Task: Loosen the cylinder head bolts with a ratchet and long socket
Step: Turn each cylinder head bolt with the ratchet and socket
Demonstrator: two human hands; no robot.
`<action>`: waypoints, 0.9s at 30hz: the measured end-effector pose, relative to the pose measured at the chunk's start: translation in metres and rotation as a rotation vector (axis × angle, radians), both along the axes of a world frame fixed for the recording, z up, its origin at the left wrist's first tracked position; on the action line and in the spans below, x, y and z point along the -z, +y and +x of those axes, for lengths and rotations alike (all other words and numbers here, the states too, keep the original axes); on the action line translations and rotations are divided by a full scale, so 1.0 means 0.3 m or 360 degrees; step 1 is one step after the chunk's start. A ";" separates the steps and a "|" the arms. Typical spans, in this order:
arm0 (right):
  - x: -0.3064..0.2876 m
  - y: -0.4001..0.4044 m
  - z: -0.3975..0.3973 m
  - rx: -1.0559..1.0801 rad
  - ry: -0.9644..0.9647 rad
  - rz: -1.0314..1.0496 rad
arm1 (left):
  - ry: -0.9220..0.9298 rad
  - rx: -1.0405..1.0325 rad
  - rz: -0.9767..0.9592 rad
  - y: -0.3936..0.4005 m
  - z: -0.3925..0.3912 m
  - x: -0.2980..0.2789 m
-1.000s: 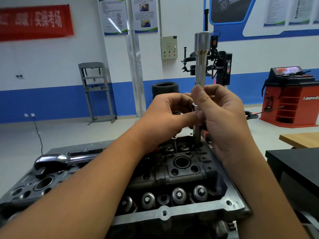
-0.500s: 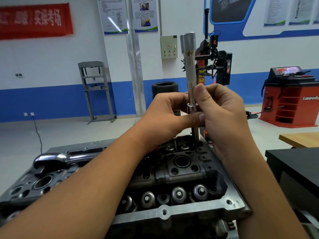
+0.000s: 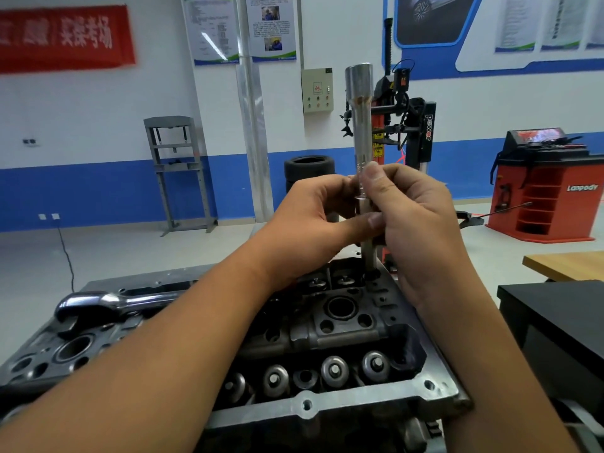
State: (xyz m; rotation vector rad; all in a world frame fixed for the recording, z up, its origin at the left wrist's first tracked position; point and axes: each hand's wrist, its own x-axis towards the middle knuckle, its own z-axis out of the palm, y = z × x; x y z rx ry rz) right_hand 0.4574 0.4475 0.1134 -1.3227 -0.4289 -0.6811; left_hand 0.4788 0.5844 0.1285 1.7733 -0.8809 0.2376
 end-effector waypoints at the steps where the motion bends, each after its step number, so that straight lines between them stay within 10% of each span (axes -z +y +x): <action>1: 0.000 0.001 -0.001 0.0018 -0.0027 -0.0005 | -0.0052 -0.0067 0.0048 0.000 0.004 0.001; 27: 0.008 -0.005 0.001 0.0014 -0.0066 0.0047 | 0.0066 0.0058 -0.0112 0.005 0.009 0.002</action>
